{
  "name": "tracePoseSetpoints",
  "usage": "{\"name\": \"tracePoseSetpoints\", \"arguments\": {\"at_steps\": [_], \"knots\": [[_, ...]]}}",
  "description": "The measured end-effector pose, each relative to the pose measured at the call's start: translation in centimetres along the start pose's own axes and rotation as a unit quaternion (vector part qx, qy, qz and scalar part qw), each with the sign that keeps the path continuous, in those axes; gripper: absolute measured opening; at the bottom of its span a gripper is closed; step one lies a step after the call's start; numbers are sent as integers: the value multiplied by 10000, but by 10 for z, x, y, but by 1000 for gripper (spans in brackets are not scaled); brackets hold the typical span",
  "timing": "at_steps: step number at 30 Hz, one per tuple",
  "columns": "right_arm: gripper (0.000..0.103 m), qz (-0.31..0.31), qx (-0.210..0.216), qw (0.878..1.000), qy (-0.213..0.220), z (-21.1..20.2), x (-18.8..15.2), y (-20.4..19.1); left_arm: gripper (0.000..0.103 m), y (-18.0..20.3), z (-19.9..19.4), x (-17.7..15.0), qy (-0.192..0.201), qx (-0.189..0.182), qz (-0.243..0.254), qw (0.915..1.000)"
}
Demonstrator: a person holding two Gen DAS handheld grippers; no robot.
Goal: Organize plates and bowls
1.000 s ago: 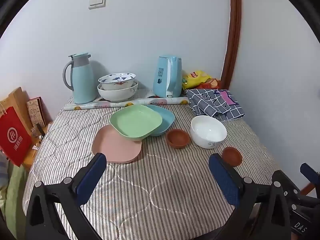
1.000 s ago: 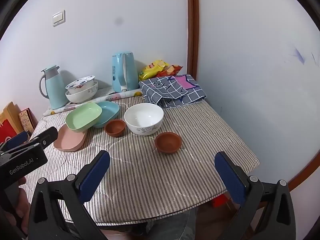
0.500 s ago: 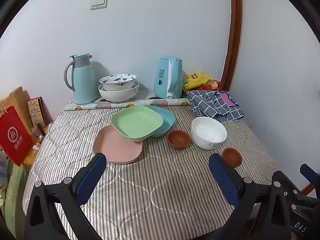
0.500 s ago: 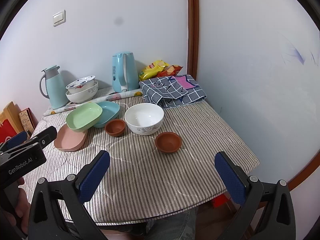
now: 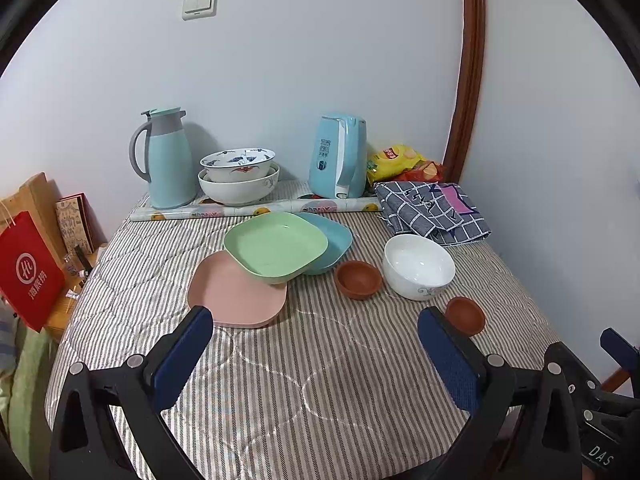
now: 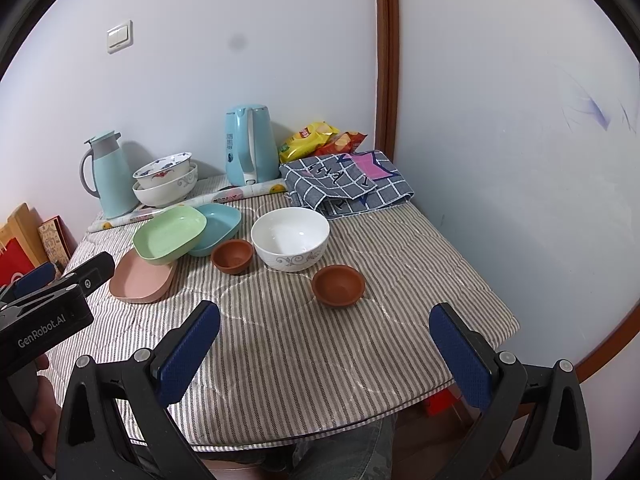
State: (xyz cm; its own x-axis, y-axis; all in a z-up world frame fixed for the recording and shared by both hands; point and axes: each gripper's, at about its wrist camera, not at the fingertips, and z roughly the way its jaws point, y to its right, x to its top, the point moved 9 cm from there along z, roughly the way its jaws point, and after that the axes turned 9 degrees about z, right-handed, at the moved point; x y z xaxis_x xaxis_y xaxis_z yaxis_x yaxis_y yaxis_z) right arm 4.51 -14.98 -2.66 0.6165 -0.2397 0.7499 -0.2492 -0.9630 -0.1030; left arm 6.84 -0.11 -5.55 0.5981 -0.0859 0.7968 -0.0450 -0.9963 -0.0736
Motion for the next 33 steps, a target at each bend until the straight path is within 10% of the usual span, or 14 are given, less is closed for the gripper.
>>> {"name": "tracePoseSetpoints", "arguments": {"at_steps": [33], "knots": [[103, 31, 50, 10000, 11, -1, 1, -3, 103, -6, -1, 3, 22, 21, -3, 10000]]}}
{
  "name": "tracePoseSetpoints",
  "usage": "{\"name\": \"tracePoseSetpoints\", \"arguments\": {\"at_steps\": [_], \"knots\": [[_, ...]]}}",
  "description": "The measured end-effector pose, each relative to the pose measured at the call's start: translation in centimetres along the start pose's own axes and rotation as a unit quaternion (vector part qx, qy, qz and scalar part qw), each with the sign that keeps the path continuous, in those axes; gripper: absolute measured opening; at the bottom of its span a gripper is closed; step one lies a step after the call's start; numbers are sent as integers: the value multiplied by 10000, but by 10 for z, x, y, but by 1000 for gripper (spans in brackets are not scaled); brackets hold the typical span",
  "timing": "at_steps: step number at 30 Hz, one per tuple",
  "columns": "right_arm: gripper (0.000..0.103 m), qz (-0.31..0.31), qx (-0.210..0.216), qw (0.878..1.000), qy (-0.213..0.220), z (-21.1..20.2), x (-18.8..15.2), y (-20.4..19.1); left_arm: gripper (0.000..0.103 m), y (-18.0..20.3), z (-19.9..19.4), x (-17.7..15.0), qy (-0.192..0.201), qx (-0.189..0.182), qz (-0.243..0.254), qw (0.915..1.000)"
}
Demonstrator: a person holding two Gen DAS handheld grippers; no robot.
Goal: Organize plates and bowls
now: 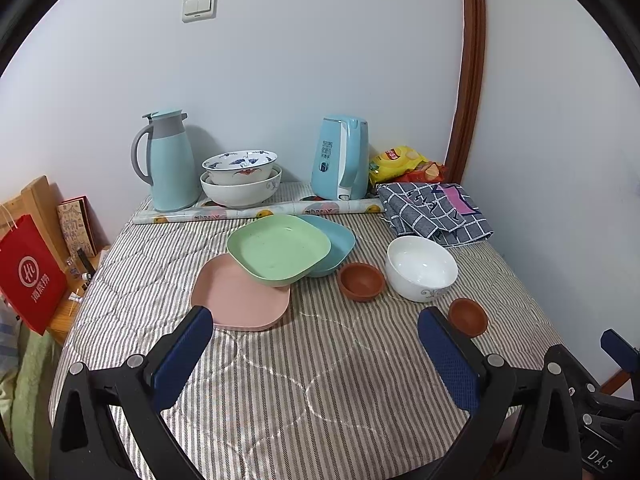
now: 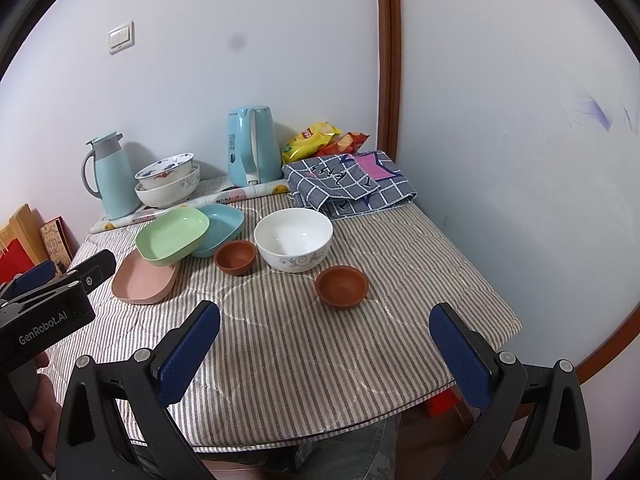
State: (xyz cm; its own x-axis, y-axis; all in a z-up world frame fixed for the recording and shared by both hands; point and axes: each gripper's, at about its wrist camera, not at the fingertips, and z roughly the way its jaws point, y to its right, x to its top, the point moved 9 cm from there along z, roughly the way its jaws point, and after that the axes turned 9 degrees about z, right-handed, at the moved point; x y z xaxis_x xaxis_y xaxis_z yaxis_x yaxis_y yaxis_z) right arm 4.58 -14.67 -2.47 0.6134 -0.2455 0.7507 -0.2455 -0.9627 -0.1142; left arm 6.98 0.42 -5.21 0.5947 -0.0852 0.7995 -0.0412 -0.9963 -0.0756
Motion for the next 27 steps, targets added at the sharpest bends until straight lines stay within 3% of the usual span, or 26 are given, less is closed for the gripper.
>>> {"name": "tracePoseSetpoints", "arguments": {"at_steps": [27], "knots": [[103, -4, 28, 10000, 29, -3, 0, -2, 103, 2, -3, -3, 14, -44, -10, 10000]]}}
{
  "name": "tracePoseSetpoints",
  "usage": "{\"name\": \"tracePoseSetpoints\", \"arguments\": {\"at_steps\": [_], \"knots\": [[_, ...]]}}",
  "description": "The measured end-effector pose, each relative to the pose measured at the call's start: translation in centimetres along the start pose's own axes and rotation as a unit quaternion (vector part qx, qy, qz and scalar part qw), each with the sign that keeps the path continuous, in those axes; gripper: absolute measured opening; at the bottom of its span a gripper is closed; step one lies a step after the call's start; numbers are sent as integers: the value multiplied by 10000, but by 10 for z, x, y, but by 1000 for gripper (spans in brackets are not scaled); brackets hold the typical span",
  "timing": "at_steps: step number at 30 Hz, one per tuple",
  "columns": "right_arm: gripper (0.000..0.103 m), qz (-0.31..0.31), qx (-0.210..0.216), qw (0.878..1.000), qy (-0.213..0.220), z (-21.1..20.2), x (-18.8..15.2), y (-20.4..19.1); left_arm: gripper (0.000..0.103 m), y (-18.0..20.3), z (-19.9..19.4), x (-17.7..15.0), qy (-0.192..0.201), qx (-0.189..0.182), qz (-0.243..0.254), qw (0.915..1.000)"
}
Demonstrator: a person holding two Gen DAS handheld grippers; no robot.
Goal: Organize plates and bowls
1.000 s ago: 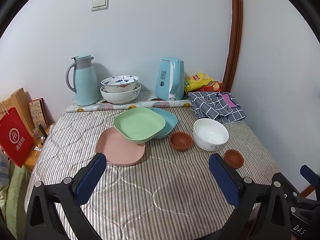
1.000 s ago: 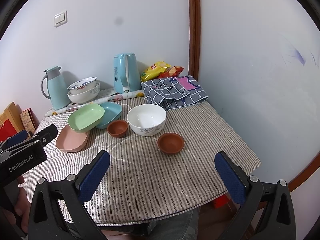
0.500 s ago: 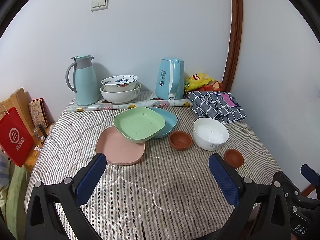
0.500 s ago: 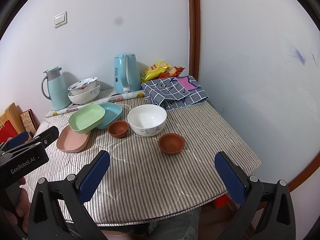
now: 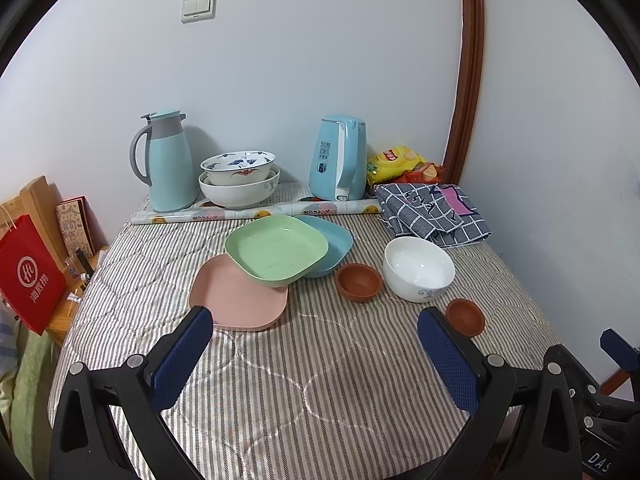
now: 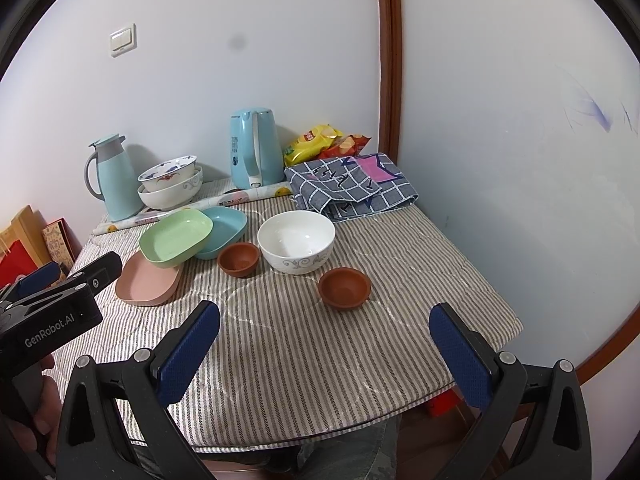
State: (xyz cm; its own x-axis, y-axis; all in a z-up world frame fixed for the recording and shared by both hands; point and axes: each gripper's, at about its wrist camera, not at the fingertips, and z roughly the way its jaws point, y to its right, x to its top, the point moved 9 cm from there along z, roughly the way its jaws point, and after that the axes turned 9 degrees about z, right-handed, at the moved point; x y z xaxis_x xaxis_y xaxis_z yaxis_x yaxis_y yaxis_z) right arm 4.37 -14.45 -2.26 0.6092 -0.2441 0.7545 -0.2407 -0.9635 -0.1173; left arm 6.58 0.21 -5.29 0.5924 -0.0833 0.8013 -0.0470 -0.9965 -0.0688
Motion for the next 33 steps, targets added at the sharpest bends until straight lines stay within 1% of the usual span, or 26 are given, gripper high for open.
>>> {"name": "tracePoseSetpoints", "arguments": {"at_steps": [10, 12, 17, 23, 31, 33], "knots": [[103, 33, 24, 10000, -6, -1, 5, -1, 103, 0, 4, 5, -86, 16, 15, 10000], [103, 43, 33, 10000, -10, -1, 7, -2, 103, -2, 4, 9, -50, 8, 12, 10000], [103, 65, 57, 9999, -60, 4, 12, -7, 103, -5, 14, 14, -102, -41, -29, 9999], [103, -68, -68, 9997, -217, 22, 13, -14, 103, -7, 36, 12, -297, -33, 6, 9996], [103, -34, 144, 9985, -536, 55, 10, -25, 103, -15, 64, 17, -502, -32, 2, 9987], [103, -8, 158, 9981, -595, 63, 11, -27, 101, -17, 71, 19, -526, -62, -14, 9986]]}}
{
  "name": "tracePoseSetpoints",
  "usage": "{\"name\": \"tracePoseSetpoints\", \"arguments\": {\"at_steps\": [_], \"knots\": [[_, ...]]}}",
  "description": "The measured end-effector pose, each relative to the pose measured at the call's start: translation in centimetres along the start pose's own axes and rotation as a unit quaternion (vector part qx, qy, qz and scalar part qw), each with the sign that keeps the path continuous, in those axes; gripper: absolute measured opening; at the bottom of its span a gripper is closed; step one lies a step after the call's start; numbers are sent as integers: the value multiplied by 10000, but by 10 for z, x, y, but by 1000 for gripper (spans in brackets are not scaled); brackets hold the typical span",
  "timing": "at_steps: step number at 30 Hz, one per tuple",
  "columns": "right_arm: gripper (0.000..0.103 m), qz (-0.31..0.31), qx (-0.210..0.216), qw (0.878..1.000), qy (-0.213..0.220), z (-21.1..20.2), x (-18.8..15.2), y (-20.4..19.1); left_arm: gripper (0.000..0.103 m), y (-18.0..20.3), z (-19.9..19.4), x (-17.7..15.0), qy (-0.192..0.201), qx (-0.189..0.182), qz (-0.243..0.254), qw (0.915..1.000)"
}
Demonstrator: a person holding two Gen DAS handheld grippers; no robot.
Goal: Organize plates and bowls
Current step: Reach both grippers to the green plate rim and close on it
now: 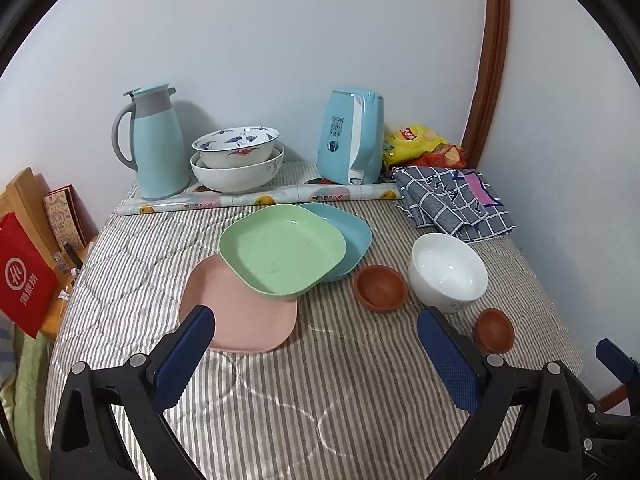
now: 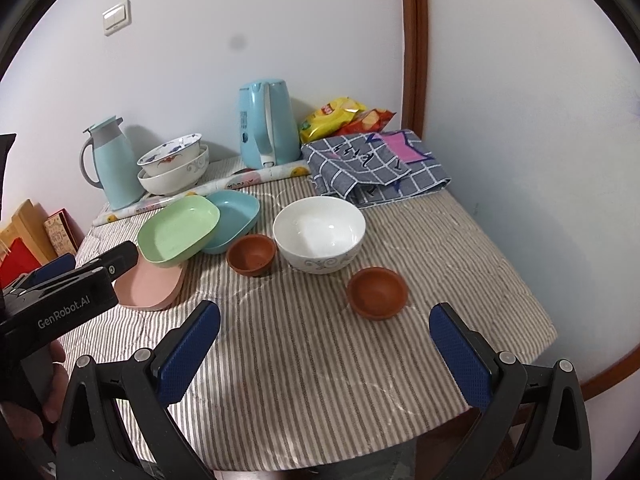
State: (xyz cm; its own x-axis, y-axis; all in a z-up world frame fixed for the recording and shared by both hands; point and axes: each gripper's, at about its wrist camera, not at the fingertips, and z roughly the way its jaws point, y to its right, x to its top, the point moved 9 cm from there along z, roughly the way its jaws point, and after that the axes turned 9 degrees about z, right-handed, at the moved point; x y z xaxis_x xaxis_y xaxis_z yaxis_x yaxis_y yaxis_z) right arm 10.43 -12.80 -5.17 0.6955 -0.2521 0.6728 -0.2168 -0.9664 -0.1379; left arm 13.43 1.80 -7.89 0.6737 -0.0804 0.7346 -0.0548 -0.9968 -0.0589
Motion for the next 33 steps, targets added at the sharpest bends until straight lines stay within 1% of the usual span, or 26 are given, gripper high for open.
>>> {"name": "tracePoseSetpoints", "arguments": {"at_steps": [4, 8, 12, 17, 19, 20, 24, 28, 33], "knots": [[101, 83, 46, 9999, -88, 16, 6, -3, 99, -11, 15, 3, -91, -33, -36, 9999], [97, 176, 117, 9996, -192, 35, 13, -9, 93, -27, 31, 6, -180, -28, -130, 9997], [93, 138, 153, 9994, -271, 51, 18, -19, 87, -45, 45, 11, -243, -31, -281, 9993], [87, -14, 248, 9989, -397, 74, 26, -42, 82, -61, 61, 17, -290, -57, -405, 9987], [85, -79, 317, 9985, -445, 82, 30, -51, 80, -69, 70, 19, -372, -25, -416, 9984], [85, -106, 334, 9983, -461, 85, 31, -55, 76, -71, 74, 20, -407, -14, -414, 9983], [83, -210, 425, 9975, -520, 102, 37, -75, 71, -84, 89, 24, -482, -17, -447, 9978], [78, -268, 480, 9965, -637, 118, 40, -92, 66, -95, 106, 29, -551, -142, -563, 9968], [73, -297, 566, 9948, -797, 140, 40, -112, 62, -105, 128, 37, -624, -146, -555, 9964]]}}
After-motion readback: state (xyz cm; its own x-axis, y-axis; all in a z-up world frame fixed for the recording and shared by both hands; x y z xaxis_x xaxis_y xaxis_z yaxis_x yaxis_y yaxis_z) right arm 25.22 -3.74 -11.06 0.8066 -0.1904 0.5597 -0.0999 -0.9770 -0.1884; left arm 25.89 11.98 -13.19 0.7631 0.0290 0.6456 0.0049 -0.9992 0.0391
